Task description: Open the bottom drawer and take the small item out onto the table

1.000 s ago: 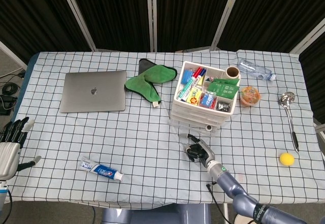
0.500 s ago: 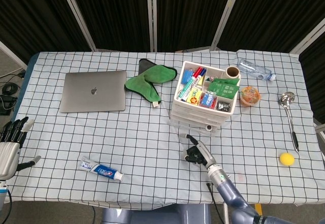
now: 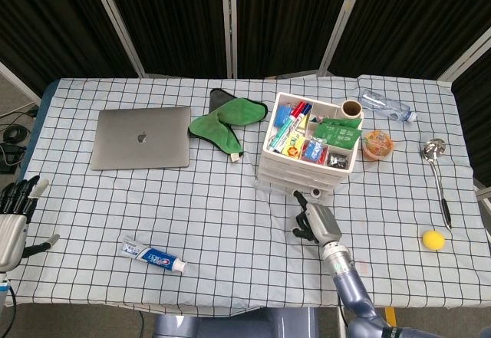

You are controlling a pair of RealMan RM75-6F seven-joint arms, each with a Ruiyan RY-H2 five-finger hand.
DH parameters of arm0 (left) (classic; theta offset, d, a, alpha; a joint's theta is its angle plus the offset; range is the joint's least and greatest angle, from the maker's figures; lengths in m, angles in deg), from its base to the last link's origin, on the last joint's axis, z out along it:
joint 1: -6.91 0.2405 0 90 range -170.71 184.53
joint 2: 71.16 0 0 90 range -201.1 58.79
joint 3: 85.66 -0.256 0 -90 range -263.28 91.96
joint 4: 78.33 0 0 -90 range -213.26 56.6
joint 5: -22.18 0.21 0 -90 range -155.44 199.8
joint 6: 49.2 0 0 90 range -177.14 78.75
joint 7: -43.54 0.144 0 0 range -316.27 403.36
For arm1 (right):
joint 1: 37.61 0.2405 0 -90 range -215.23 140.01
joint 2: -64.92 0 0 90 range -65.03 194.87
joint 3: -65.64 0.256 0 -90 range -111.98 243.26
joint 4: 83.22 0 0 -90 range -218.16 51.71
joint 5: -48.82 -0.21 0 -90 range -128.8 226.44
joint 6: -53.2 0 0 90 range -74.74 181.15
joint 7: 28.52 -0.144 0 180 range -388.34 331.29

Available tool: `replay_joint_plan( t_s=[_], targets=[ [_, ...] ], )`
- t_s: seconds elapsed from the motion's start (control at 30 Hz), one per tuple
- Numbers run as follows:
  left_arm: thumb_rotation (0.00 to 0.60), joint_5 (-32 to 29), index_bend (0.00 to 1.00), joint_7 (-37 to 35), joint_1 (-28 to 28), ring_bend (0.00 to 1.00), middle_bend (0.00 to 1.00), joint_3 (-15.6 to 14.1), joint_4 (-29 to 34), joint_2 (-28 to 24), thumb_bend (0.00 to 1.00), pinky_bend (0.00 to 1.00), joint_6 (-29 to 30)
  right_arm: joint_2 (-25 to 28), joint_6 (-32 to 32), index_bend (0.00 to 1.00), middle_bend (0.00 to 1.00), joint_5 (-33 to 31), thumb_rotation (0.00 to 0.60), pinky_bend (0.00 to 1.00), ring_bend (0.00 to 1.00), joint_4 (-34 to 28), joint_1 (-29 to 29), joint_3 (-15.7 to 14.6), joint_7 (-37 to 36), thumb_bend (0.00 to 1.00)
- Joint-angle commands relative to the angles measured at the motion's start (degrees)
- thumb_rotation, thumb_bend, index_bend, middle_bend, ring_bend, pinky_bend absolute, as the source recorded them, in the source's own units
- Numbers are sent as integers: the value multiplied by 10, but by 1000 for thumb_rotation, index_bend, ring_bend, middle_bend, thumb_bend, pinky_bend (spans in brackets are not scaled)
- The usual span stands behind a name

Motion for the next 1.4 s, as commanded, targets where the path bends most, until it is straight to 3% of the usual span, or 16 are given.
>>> replay_joint_plan(
  t_s=[0.03, 0.23, 0.33, 0.7, 1.1, 1.4],
  targets=[
    [600, 0, 0, 0, 0, 0, 0, 0, 0, 0, 15, 0, 1, -5, -37, 162, 939, -46, 600, 824, 945, -11, 10, 2, 60, 542],
    [600, 0, 0, 0, 1, 0, 0, 0, 1, -1, 15, 0, 1, -9, -44, 176, 939, -80, 600, 824, 945, -3, 21, 1, 98, 541],
    [600, 0, 0, -1, 0, 0, 0, 0, 1, -1, 15, 0, 0, -7, -42, 235, 942, -98, 600, 824, 945, -5, 24, 0, 105, 543],
    [600, 0, 0, 1, 0, 0, 0, 0, 2, -1, 16, 0, -1, -11, -64, 635, 968, -89, 600, 832, 966, -14, 27, -15, 105, 604],
    [600, 3, 0, 2, 1, 0, 0, -1, 2, 0, 16, 0, 2, 2, -81, 675, 970, -47, 600, 832, 967, -56, 10, -67, 100, 605],
    [600, 5, 0, 4, 2, 0, 0, -2, 3, 0, 15, 0, 3, 13, -87, 678, 970, -29, 600, 832, 966, -70, 0, -87, 93, 605]
  ],
)
